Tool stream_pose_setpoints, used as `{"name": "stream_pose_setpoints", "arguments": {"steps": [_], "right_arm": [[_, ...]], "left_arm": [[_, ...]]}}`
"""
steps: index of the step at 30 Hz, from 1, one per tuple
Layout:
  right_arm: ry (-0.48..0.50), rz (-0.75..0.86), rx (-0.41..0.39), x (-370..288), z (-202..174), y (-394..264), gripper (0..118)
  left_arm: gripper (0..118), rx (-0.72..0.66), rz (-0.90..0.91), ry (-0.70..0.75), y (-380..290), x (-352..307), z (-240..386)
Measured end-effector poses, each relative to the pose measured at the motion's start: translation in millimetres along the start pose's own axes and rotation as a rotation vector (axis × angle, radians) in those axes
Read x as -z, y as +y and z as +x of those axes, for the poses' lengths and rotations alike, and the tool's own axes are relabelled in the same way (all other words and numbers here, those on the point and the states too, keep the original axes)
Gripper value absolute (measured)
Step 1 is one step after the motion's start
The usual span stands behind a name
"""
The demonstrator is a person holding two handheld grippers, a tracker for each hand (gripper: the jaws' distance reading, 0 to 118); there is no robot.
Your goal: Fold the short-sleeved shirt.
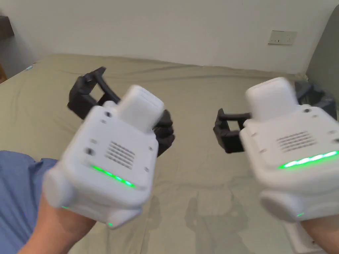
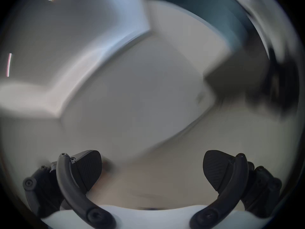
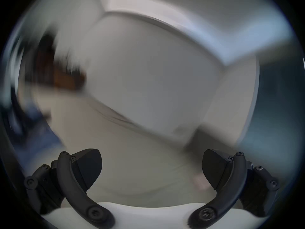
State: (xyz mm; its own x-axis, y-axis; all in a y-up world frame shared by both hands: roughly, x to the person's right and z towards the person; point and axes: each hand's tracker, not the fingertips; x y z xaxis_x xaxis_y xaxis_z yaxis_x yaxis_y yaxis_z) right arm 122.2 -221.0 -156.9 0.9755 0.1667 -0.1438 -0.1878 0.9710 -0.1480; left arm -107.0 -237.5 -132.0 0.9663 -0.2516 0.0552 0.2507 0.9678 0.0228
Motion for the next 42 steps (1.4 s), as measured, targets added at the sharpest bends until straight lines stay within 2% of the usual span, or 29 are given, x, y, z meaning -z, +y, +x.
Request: {"name": "stream_pose_setpoints", "arguments": {"steps": [1,2,3,4,5,8,10,13,16,18,21,23,26,29,30,31,33,34,35,36,37,38,40,42], "right_arm": [[0.095,-0.038,0.217,1,15,1,118],[0.148,-0.052,0.359,-2,28,3,118],[0.145,-0.059,0.42,-1,31,-1,118],[0.124,-0.061,0.435,-3,30,-3,118],[0.093,-0.039,0.37,-6,25,-4,118],[-0.063,0.076,0.136,-14,4,-8,118],[-0.101,0.111,0.034,-16,-6,-9,118],[-0.114,0.151,0.018,-21,-10,-6,118],[-0.117,0.189,0.035,-24,-10,-4,118],[-0.121,0.195,0.02,-25,-10,-4,118],[-0.153,0.203,-0.042,-24,-15,-5,118],[-0.157,0.197,-0.055,-23,-16,-6,118],[-0.138,0.162,-0.046,-23,-15,-6,118],[-0.097,0.136,0.001,-24,-10,-6,118],[-0.08,0.131,0.017,-25,-8,-5,118],[-0.048,0.111,0.037,-25,-6,-3,118],[-0.028,0.092,0.076,-26,-3,0,118],[-0.027,0.083,0.083,-27,-2,1,109],[-0.026,0.083,0.075,-29,-1,2,89],[-0.022,0.089,0.066,-31,-2,1,56],[-0.037,0.101,0.041,-32,-4,1,7],[-0.085,0.11,-0.002,-31,-6,0,1],[-0.138,0.13,-0.048,-29,-8,-3,1],[-0.096,0.103,-0.032,-28,-7,-3,1]], "left_arm": [[118,-0.278,0.01,-0.078,7,-2,-17],[118,-0.496,-0.011,-0.106,2,2,-30],[118,-0.575,-0.038,-0.058,-1,4,-36],[118,-0.627,-0.067,0.019,-3,5,-36],[118,-0.594,-0.096,0.113,-8,8,-36],[118,-0.348,0.003,0.134,-8,7,-26],[118,-0.2,0.036,0.144,-6,3,-10],[118,-0.103,0.04,0.136,-4,0,0],[118,-0.064,0.045,0.143,-6,2,5],[118,-0.034,0.065,0.162,-5,1,7],[118,-0.032,0.075,0.17,-1,-2,6],[118,-0.058,0.079,0.17,0,-4,5],[118,-0.074,0.089,0.171,2,-4,4],[116,-0.064,0.076,0.146,4,-3,4],[111,-0.07,0.064,0.131,4,-3,5],[94,-0.073,0.058,0.125,4,-3,6],[49,-0.065,0.062,0.143,4,-2,9],[27,-0.058,0.061,0.159,3,-1,10],[20,-0.063,0.057,0.157,3,1,10],[17,-0.077,0.054,0.15,3,1,9],[6,-0.105,0.048,0.139,3,1,7],[0,-0.125,0.034,0.118,3,3,6],[0,-0.131,0.03,0.115,2,4,6],[0,-0.145,0.001,0.071,2,6,4]]}}
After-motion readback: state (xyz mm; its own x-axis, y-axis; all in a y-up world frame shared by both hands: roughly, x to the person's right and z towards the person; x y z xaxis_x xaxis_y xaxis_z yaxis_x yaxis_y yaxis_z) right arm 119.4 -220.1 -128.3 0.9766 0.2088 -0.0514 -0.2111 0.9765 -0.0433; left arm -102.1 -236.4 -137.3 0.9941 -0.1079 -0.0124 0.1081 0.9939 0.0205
